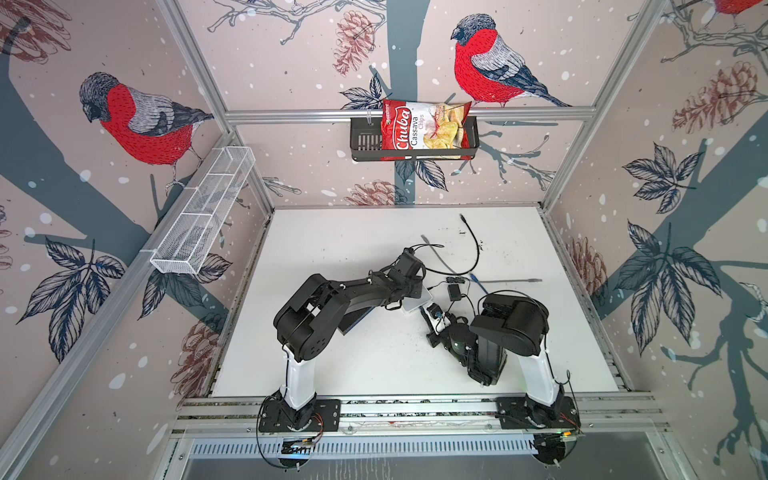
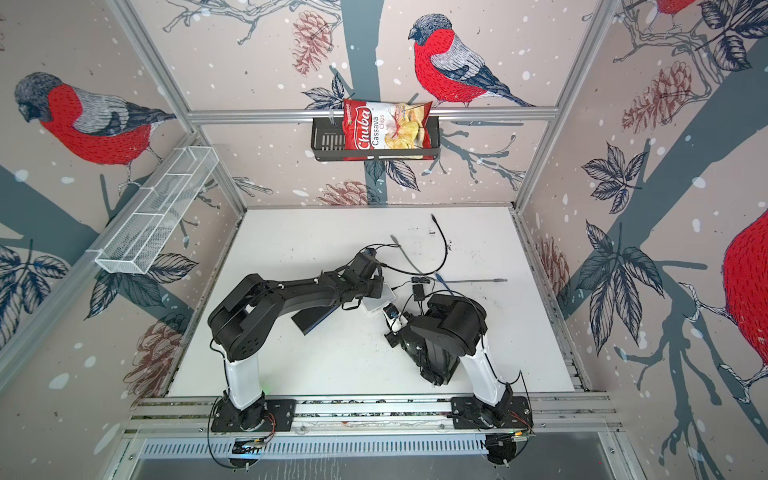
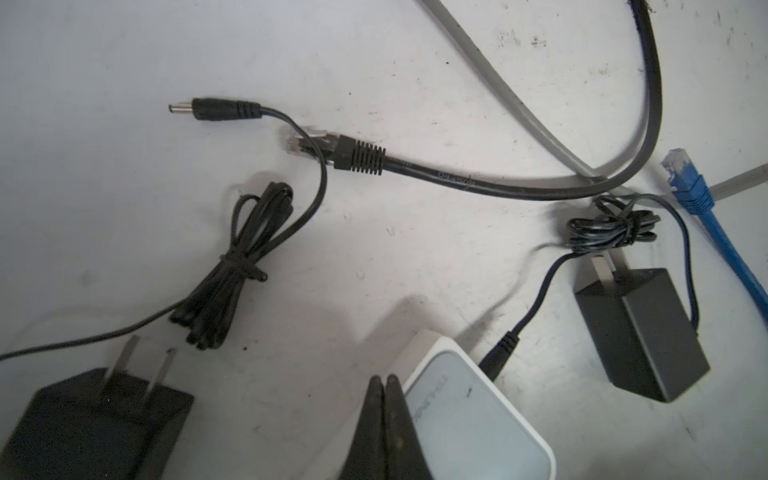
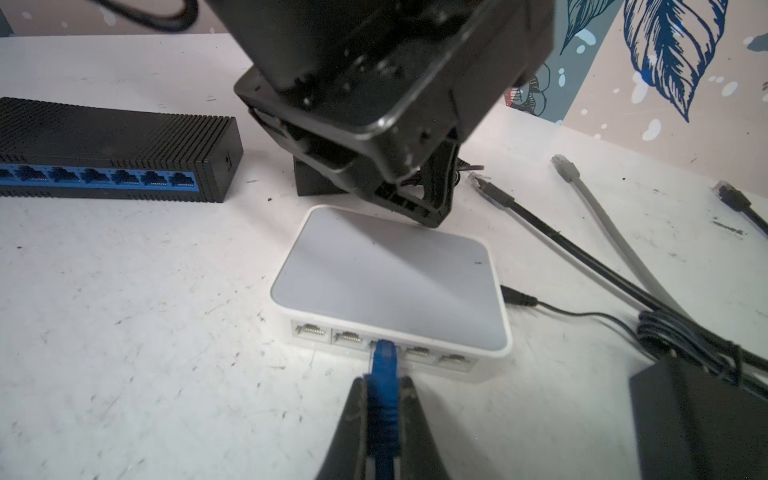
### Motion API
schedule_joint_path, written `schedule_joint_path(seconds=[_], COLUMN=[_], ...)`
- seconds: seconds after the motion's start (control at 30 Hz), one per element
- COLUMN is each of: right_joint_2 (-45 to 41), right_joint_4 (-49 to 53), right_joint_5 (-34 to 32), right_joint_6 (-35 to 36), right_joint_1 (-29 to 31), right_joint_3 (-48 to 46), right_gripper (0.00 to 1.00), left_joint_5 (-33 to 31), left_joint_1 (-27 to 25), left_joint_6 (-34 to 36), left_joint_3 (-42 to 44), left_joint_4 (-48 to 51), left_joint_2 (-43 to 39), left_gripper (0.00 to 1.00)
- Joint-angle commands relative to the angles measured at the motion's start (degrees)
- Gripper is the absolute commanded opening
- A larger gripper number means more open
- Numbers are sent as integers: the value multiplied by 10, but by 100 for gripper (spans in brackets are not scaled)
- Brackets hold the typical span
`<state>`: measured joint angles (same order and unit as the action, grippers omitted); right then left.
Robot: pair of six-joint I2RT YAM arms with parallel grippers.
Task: Insert the plug into the switch port
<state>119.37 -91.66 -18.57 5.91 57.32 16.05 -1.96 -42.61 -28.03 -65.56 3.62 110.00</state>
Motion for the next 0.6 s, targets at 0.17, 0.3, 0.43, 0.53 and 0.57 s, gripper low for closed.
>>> schedule_joint_path(seconds=[0.17, 0.3, 0.43, 0.53, 0.57], right_joint_2=[-12, -18, -30, -39, -42], right_joint_4=[126, 147, 171, 189, 196], right_joint_5=[-22, -16, -6, 4, 9], right_joint_6=[24, 22, 16, 9, 5], right_joint_1=[-3, -2, -6, -10, -13], right_joint_3=[5, 11, 16, 19, 20], right_gripper=[20, 28, 33, 33, 33], left_joint_5=[96, 92, 91, 91, 93], left_joint_1=[16, 24, 34, 41, 43], left_joint_6=[38, 49, 60, 71, 75], left_joint_3=[-46, -71, -94, -117, -123], left_joint_4=[176, 177, 170, 173, 174], left_joint_2=[10, 13, 6, 6, 7], left_gripper=[26, 32, 35, 37, 37])
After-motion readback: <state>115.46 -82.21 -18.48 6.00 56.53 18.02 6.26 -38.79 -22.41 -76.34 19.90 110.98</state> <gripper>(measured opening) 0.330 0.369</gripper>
